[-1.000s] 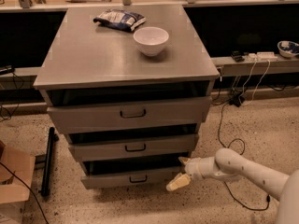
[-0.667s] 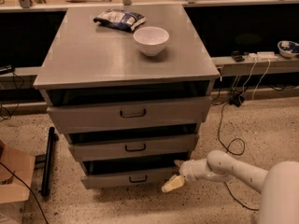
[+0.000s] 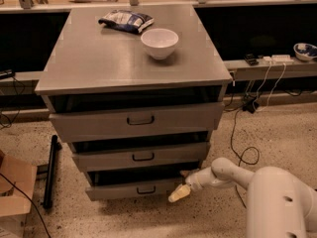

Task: Open bottom drawer

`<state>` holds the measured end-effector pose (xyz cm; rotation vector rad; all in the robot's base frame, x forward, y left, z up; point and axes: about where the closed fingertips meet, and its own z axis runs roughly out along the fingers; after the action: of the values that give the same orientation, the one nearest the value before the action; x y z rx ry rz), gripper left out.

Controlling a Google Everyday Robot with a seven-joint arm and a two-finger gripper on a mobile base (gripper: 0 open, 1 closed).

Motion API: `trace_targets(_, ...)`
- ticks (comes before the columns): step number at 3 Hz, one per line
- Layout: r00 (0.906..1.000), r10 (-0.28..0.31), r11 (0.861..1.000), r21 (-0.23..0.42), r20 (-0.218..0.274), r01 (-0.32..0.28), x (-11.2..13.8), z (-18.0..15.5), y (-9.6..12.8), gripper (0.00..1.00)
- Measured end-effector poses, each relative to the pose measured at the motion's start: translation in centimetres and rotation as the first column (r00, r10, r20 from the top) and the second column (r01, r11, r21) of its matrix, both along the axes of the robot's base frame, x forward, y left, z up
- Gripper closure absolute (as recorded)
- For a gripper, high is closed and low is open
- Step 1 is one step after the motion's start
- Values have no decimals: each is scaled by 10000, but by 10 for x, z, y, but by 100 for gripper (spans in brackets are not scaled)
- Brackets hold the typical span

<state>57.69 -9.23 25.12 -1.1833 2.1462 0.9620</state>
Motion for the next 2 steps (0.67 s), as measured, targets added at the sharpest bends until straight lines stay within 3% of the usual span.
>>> trace_targets(1, 9992, 184, 9998, -19, -355, -185, 13, -28, 0, 0)
trace_targets(2, 9964, 239, 9996, -137, -819, -251, 21, -49, -1, 19)
